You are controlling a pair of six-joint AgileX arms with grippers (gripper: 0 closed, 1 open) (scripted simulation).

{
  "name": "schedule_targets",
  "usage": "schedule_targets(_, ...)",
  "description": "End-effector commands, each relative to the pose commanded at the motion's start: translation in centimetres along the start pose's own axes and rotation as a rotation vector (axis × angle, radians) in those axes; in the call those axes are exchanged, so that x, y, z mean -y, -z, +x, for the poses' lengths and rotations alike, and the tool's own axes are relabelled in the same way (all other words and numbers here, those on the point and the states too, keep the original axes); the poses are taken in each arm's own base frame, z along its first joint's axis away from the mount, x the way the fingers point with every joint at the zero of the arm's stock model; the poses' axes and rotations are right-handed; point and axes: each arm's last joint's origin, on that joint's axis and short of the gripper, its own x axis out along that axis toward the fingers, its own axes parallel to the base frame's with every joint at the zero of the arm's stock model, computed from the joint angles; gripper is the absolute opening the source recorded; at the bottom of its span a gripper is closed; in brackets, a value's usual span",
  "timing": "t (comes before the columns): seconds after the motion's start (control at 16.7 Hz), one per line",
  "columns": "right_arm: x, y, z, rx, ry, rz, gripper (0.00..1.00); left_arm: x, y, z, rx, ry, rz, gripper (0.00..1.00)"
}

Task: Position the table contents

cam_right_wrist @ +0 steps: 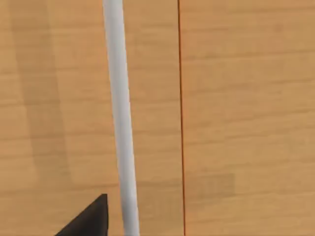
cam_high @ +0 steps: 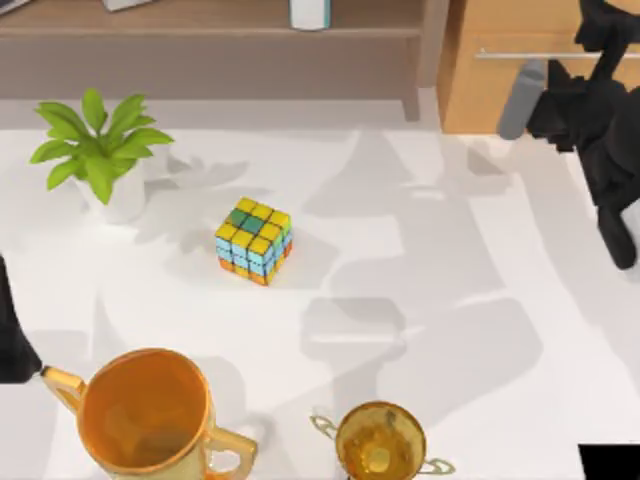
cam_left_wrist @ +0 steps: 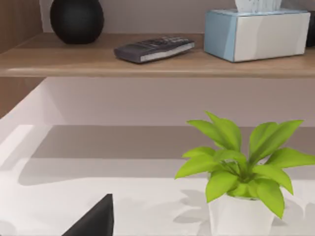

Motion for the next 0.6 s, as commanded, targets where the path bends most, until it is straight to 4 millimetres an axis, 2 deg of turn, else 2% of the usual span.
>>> schedule_targets(0.3,-3.7,0.4,-3.1,-0.076,-0.205,-0.036,1.0,0.0,0.0,0.0,0.0,0.0,0.0,1.0)
schedule_targets(0.6,-3.8,0.5,-3.2,-0.08,-0.212,-0.036,1.0,0.0,0.0,0.0,0.0,0.0,0.0,1.0)
